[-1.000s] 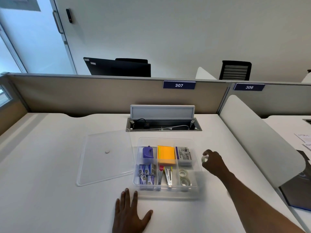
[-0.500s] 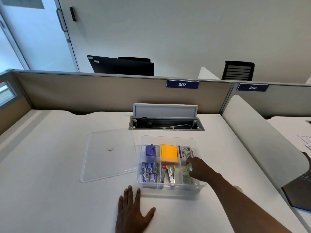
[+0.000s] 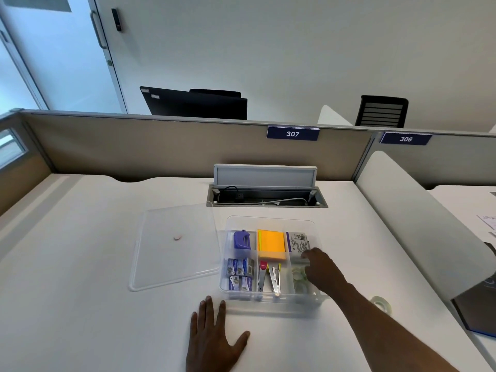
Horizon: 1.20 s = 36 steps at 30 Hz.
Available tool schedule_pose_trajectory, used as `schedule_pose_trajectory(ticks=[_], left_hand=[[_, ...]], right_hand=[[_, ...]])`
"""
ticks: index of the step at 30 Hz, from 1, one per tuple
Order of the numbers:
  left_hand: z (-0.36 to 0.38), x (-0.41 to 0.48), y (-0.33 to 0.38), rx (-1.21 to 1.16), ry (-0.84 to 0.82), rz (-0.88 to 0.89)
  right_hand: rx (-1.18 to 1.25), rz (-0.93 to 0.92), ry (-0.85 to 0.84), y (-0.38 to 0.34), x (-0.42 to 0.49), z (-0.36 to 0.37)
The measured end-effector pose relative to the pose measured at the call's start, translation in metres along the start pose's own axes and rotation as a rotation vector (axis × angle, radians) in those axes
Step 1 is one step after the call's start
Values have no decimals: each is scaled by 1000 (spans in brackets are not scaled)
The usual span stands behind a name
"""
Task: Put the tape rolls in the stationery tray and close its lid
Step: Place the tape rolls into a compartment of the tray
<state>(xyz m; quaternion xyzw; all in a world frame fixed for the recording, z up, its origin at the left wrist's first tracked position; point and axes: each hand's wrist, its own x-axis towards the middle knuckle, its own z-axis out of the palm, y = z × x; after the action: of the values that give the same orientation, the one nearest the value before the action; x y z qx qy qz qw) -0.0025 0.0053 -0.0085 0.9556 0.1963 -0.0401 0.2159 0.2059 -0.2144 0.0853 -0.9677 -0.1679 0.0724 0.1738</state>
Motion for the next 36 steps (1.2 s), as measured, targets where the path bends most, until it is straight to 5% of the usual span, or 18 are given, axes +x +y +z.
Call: schedule_pose_trajectory(ticks=[4,7,16,22,31,36], left_hand=[[-1,-1,1,2,-24,-3],[-3,-1,2,8,-43,-13],[-4,-1,2,4,-80,-15],[0,3,-1,9,-82,-13],[1,2,0,-6,-76,-11],[-2,0,3,-12,-68,-12]], right_hand=[[27,75,406,8,-7,-11],[43,321,539,25,-19,-18],[0,828,72,88,-64,3],[-92,647,111,92,-71,3],[142,311,374,37,-33,-22],[92,26,221,10,-24,-22]])
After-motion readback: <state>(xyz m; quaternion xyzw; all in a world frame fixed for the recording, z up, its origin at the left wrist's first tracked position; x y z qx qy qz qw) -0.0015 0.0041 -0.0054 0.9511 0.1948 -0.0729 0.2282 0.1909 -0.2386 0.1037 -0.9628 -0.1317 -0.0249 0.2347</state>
